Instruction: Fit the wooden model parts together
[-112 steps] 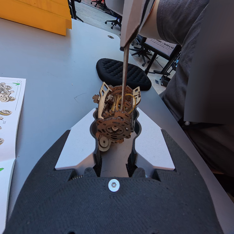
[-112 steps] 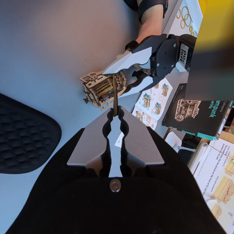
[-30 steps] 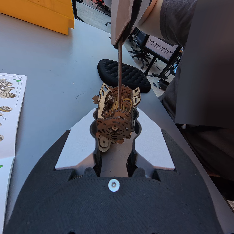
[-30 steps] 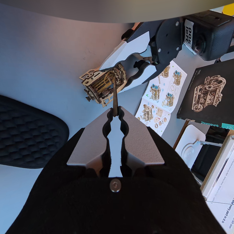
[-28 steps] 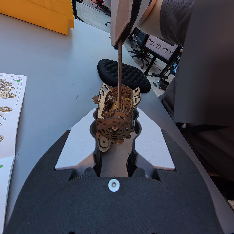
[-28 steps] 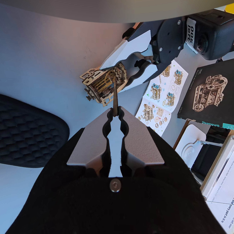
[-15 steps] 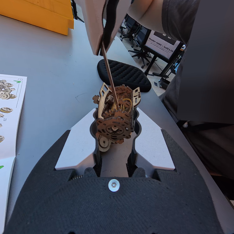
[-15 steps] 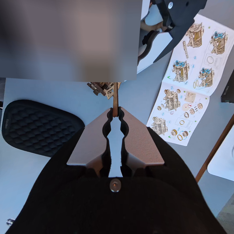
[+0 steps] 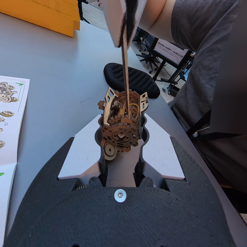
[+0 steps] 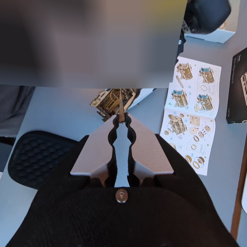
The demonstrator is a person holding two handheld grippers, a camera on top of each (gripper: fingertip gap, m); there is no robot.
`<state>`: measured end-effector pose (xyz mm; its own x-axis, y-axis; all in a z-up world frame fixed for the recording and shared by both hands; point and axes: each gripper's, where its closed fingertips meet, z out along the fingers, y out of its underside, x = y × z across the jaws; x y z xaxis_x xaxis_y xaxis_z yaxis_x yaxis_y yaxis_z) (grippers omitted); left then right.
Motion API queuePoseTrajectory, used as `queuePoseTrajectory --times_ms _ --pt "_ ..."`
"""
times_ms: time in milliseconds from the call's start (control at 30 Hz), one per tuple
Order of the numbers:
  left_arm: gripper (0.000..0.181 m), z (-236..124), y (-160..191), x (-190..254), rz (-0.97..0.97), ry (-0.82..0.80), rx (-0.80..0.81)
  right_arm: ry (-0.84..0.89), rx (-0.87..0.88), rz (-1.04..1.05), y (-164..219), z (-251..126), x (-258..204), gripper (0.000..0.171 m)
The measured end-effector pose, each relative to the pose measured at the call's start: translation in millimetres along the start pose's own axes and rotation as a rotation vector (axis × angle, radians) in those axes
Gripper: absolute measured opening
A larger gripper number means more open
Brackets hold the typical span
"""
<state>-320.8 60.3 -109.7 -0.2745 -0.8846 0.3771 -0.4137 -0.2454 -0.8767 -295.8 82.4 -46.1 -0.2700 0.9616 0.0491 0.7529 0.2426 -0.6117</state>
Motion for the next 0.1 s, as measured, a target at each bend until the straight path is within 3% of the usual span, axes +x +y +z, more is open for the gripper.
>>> queuePoseTrajectory --times_ms 100 --pt "0.055 0.0 0.1 0.2 0.002 -0.001 0.0 0.002 0.076 0.015 -8.5 -0.6 -1.1 0.007"
